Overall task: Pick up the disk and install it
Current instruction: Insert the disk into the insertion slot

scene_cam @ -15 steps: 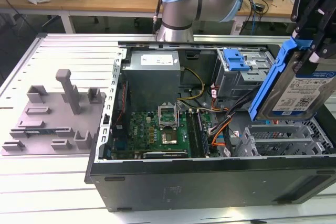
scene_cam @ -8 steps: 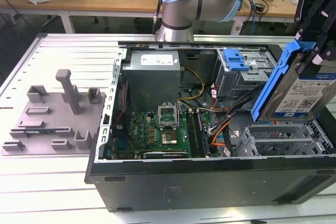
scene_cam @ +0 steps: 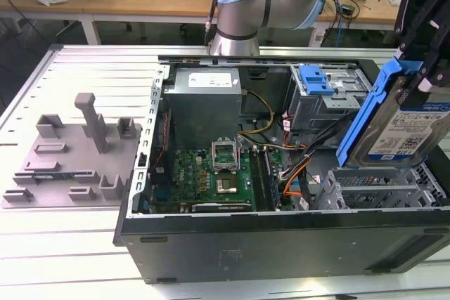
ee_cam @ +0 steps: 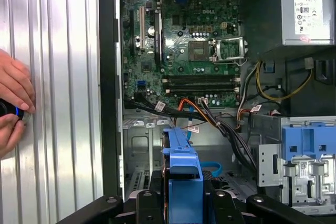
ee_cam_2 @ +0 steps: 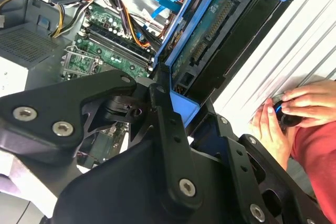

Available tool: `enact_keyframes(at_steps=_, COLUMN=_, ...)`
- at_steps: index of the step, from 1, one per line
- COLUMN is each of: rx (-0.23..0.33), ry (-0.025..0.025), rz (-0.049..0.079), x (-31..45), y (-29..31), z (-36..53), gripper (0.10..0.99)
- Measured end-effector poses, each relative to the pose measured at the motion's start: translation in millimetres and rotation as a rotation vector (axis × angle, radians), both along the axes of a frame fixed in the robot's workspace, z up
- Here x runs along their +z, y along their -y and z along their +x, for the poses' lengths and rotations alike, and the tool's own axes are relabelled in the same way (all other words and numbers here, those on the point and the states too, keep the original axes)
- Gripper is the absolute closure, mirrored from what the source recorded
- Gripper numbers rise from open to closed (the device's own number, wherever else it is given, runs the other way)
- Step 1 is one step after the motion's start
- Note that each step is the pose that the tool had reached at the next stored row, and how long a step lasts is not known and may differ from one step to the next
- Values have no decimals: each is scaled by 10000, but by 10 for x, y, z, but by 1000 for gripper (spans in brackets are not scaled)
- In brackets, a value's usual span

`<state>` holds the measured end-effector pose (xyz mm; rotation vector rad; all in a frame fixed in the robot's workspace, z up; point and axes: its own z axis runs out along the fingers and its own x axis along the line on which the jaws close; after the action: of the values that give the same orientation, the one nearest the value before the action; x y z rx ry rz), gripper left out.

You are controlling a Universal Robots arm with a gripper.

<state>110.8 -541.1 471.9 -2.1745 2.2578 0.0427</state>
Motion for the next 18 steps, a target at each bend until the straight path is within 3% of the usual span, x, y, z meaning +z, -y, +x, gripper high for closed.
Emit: enact_keyframes(at_steps=18, rx=159, ry=0, rz=-4, x=-4, y=13, z=2, gripper=718)
